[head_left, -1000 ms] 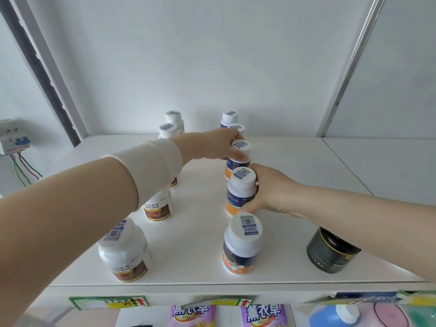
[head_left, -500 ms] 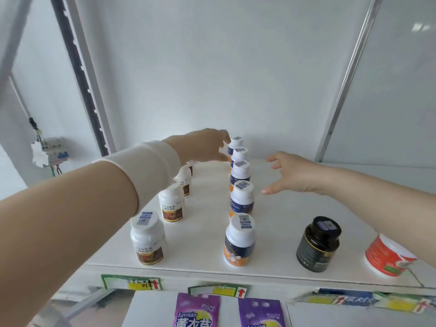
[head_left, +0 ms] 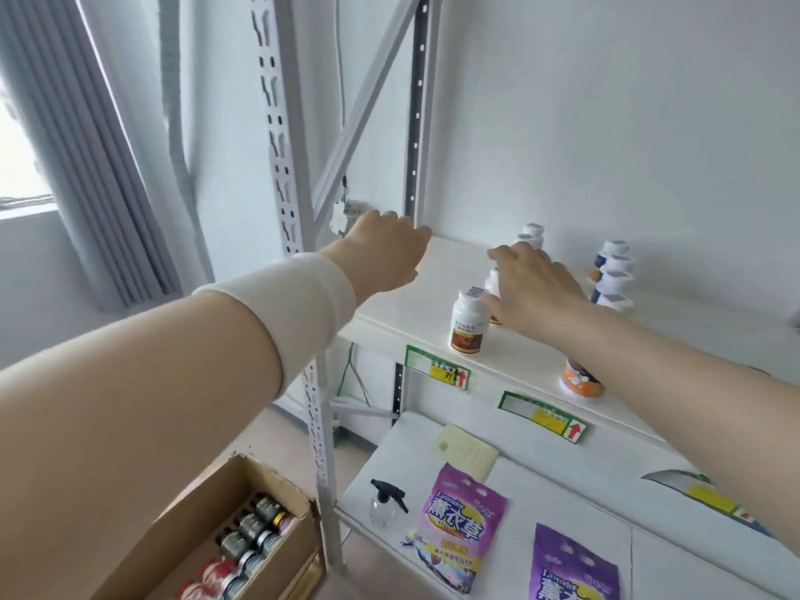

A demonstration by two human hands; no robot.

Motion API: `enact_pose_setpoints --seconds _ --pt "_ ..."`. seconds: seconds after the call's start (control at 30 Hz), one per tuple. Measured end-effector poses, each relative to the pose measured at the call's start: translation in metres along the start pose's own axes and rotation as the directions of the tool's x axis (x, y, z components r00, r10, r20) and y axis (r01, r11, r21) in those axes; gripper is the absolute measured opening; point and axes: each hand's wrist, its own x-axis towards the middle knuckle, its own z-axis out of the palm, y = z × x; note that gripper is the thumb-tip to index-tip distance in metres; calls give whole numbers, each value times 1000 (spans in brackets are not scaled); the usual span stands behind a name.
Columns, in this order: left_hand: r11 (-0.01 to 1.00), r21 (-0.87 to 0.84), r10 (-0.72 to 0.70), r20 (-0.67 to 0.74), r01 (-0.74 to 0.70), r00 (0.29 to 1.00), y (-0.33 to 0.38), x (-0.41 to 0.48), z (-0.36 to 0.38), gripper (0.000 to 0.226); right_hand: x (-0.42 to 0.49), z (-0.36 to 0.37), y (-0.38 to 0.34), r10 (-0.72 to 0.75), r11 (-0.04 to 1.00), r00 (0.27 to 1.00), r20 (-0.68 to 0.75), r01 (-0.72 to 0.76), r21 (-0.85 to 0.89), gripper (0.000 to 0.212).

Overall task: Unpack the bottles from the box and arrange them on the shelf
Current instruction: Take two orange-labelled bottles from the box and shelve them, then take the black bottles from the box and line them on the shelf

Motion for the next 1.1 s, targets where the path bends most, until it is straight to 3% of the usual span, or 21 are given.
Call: enact_pose_setpoints --seconds 0.17,0.33,0.5,0.67,0.83,0.97,1.03,1.1 --pt "987 -2 -157 147 159 977 -64 -75 58 37 13 33 -105 -234 972 971 55 236 -24 51" --pt "956 -18 -274 316 294 909 -132 -142 143 36 38 87 -216 -444 893 887 123 450 -18 46" --pt "917 -46 -336 449 397 828 -173 -209 239 34 46 172 -310 -563 812 787 252 584 -8 47" --pt "883 -90 -320 605 461 730 -171 -259 333 34 48 269 -354 -595 746 684 422 665 -26 45" --pt "774 -181 -277 765 606 582 -144 -277 420 34 60 361 -369 -606 698 565 560 716 33 43" --pt "629 -223 -190 885 745 425 -107 -285 485 38 68 437 -372 -612 649 418 671 751 123 42" --pt "528 -205 -144 935 824 325 -86 -289 519 40 69 476 -370 -594 622 331 733 767 159 44" --pt "358 -164 -100 972 919 212 -63 -293 547 41 67 511 -367 -588 581 247 770 792 190 46"
